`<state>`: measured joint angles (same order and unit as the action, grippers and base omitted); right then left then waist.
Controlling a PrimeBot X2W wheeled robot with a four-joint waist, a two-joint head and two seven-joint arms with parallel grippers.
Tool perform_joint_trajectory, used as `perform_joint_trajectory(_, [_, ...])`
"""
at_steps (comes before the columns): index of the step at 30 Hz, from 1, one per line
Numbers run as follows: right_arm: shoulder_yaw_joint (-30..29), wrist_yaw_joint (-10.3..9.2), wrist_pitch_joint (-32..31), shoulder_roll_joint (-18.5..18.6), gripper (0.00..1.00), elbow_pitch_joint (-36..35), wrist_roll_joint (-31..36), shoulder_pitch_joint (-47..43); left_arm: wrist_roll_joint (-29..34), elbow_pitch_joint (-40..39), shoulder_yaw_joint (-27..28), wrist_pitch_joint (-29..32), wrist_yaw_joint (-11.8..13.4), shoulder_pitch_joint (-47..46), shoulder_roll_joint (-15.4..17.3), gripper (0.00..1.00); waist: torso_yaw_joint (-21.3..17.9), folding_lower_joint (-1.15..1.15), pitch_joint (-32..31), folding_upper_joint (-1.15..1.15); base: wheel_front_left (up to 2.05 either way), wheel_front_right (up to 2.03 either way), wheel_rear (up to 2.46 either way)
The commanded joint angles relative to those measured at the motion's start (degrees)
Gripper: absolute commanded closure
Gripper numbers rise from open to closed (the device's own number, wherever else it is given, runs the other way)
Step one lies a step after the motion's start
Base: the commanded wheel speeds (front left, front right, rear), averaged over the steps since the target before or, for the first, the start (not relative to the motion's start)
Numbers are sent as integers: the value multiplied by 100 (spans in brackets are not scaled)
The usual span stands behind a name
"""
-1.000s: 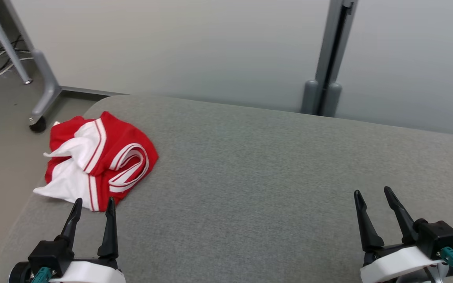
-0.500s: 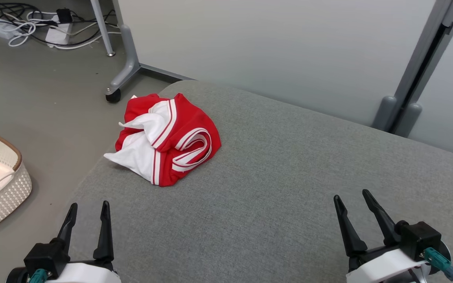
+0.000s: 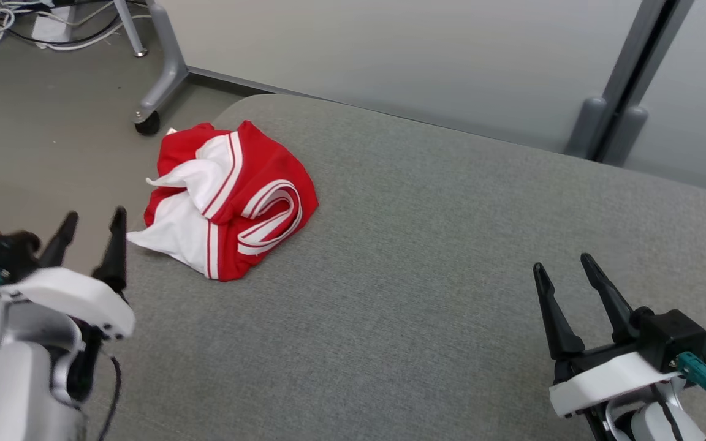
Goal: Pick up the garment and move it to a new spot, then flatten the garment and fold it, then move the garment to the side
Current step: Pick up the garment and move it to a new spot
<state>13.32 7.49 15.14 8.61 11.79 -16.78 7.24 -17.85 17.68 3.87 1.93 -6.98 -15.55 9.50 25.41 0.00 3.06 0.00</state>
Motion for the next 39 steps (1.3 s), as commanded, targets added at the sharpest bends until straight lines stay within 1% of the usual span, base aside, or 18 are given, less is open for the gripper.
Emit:
perform_joint_trajectory(1, [3, 2, 1, 75, 0, -58, 12, 153, -233, 124, 102, 261, -19, -384, 136, 0, -326, 0, 310, 0, 0, 0, 0])
perform_joint_trajectory(2, [5, 2, 1, 95, 0, -75, 24, 196, -349, 262, 116, 487, -31, -564, 218, 0, -429, 0, 400, 0, 0, 0, 0])
perform_joint_trajectory(8, [-4, 2, 1, 182, 0, -208, 84, 541, -1055, 1051, 281, 1376, -52, -1513, 808, 0, -1132, 0, 1003, 0, 0, 0, 0])
perform_joint_trajectory(9, [25, 2, 1, 179, 0, -228, 88, 605, -1150, 1206, 329, 1472, -53, -1634, 952, 0, -1268, 0, 1111, 0, 0, 0, 0])
perform_joint_trajectory(12, [23, 2, 1, 167, 0, -292, 106, 748, -1388, 1769, 422, 1691, -51, -1952, 1189, 0, -1597, 0, 1371, 0, 0, 0, 0])
perform_joint_trajectory(16, [-11, 2, 1, 137, 0, -370, 96, 923, -1613, 2505, 497, 1805, -49, -2175, 1415, 0, -1983, 0, 1641, 0, 0, 0, 0])
perform_joint_trajectory(19, [-51, 2, 1, 100, 0, -444, 130, 1010, -1760, 2986, 546, 1912, -48, -2238, 1485, 0, -2211, 0, 1791, 0, 0, 0, 0])
perform_joint_trajectory(20, [-51, 2, 1, 100, 0, -444, 130, 1010, -1760, 2986, 546, 1912, -48, -2238, 1485, 0, -2211, 0, 1791, 0, 0, 0, 0])
perform_joint_trajectory(22, [-64, 2, 1, 90, 0, -475, 130, 1052, -1827, 3265, 497, 1991, -49, -2240, 1513, 0, -2319, 0, 1870, 0, 0, 0, 0])
perform_joint_trajectory(26, [-107, 2, 1, 51, 0, -498, 134, 1081, -2040, 3722, 249, 2496, -49, -2186, 1471, 0, -2429, 0, 1912, 0, 0, 0, 0])
perform_joint_trajectory(27, [-129, 2, 1, 37, 0, -495, 142, 1083, -2109, 3829, 142, 2549, -49, -2175, 1452, 37, -2443, 0, 1901, 0, 0, 0, 0])
perform_joint_trajectory(28, [-139, 2, 1, 32, 0, -482, 143, 1080, -2109, 3853, 92, 2523, -50, -2183, 1480, 60, -2442, 0, 1882, 0, 0, 0, 0])
perform_joint_trajectory(29, [-144, 2, 1, 29, 0, -465, 147, 1076, -2125, 3855, 52, 2473, -50, -2197, 1511, 97, -2438, 0, 1856, 0, 0, 0, 0])
perform_joint_trajectory(30, [-143, 2, 1, 24, 0, -450, 149, 1070, -2137, 3841, 12, 2406, -50, -2217, 1548, 100, -2432, 0, 1822, 0, 0, 0, 0])
perform_joint_trajectory(35, [-111, 2, 1, -13, 0, -394, 106, 1006, -2017, 3552, -298, 1931, -50, -2370, 1827, 100, -2413, 0, 1550, 0, 0, 0, 0])
perform_joint_trajectory(39, [-140, 2, 1, -85, 0, -351, 81, 869, -1990, 3194, -662, 1644, -50, -2394, 1984, 100, -2423, 0, 1165, 0, 0, 0, 0])
